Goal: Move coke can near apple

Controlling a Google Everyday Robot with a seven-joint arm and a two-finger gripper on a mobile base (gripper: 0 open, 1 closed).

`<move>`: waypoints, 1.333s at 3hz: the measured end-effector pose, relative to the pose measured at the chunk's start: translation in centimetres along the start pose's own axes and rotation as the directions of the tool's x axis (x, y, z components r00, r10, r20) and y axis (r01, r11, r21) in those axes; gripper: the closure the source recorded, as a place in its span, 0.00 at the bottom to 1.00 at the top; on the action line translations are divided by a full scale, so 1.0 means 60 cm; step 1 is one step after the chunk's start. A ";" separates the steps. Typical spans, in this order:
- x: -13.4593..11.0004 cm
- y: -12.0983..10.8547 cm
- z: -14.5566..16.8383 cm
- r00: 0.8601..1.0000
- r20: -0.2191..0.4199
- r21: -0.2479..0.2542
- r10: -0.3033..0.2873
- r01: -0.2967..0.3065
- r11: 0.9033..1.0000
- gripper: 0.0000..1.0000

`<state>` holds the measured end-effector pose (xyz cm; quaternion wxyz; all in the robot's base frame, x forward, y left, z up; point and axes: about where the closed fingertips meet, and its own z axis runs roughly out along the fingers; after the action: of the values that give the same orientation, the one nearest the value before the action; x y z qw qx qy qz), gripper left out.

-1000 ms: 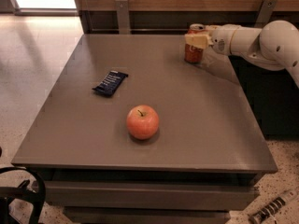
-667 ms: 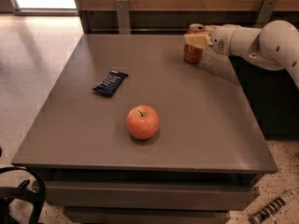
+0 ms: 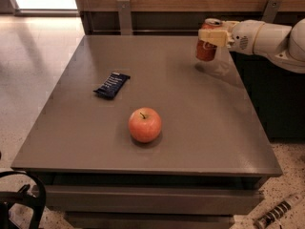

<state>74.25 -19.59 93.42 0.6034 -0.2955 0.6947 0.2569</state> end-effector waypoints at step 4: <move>-0.008 0.223 -0.245 0.986 -0.039 0.020 -0.164 0.165 0.986 1.00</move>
Offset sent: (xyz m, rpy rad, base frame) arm -0.1427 -0.0486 0.0450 -0.0528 -0.0617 -0.0470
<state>54.57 -20.72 95.95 0.6129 -0.3494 0.6820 0.1927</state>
